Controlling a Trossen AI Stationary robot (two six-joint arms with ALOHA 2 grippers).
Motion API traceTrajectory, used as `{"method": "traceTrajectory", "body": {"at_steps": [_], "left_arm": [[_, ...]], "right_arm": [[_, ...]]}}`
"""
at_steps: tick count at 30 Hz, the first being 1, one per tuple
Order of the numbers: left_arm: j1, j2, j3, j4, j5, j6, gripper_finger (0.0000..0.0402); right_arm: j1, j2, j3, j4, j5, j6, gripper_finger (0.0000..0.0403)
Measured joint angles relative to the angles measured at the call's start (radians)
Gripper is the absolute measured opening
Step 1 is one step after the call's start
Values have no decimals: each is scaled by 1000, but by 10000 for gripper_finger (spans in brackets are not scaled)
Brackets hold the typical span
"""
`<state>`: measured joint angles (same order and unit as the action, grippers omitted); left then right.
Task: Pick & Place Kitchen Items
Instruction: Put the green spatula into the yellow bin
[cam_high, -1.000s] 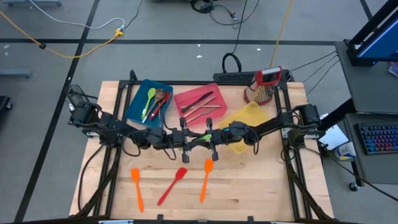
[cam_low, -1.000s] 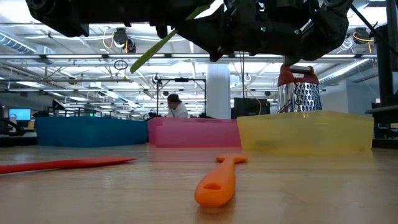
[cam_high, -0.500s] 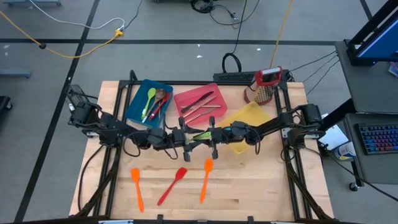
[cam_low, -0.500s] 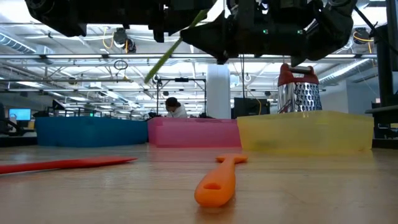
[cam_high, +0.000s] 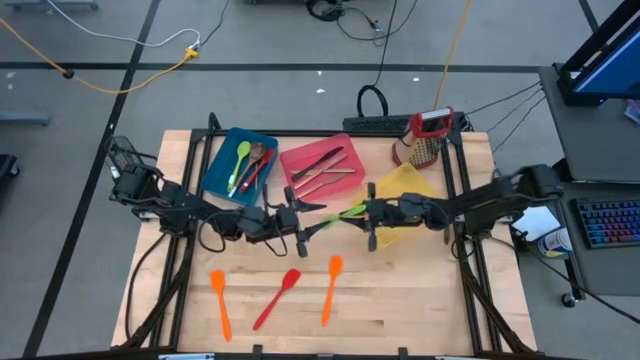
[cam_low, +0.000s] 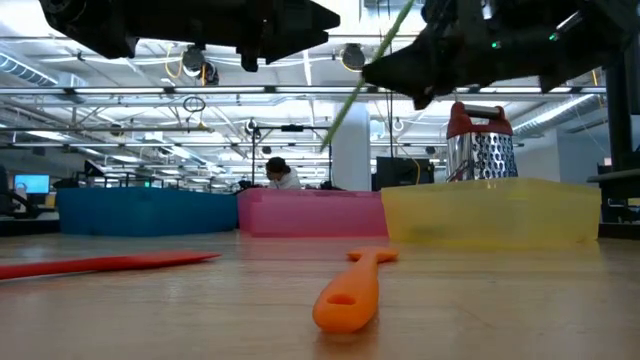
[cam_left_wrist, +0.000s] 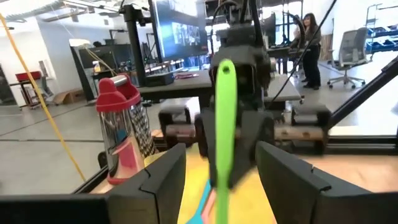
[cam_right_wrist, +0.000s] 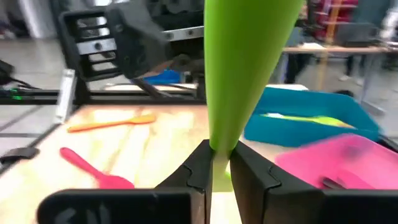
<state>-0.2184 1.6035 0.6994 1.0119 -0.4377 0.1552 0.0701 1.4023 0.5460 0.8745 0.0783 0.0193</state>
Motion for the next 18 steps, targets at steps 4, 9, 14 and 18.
{"method": "traceTrajectory", "body": {"at_steps": [4, 9, 14, 18], "left_arm": [[0, 0, 0, -23, 0, -1, 200], [0, 0, 0, -24, -1, -3, 200], [0, 0, 0, -30, -2, 0, 200], [1, 0, 0, -39, -2, -2, 200]], "right_arm": [[9, -140, -5, -229, 142, -10, 35], [11, -312, -6, -504, 283, 29, 34], [9, -447, -5, -726, 346, 214, 36], [9, -496, -21, -824, 347, 345, 37]]}}
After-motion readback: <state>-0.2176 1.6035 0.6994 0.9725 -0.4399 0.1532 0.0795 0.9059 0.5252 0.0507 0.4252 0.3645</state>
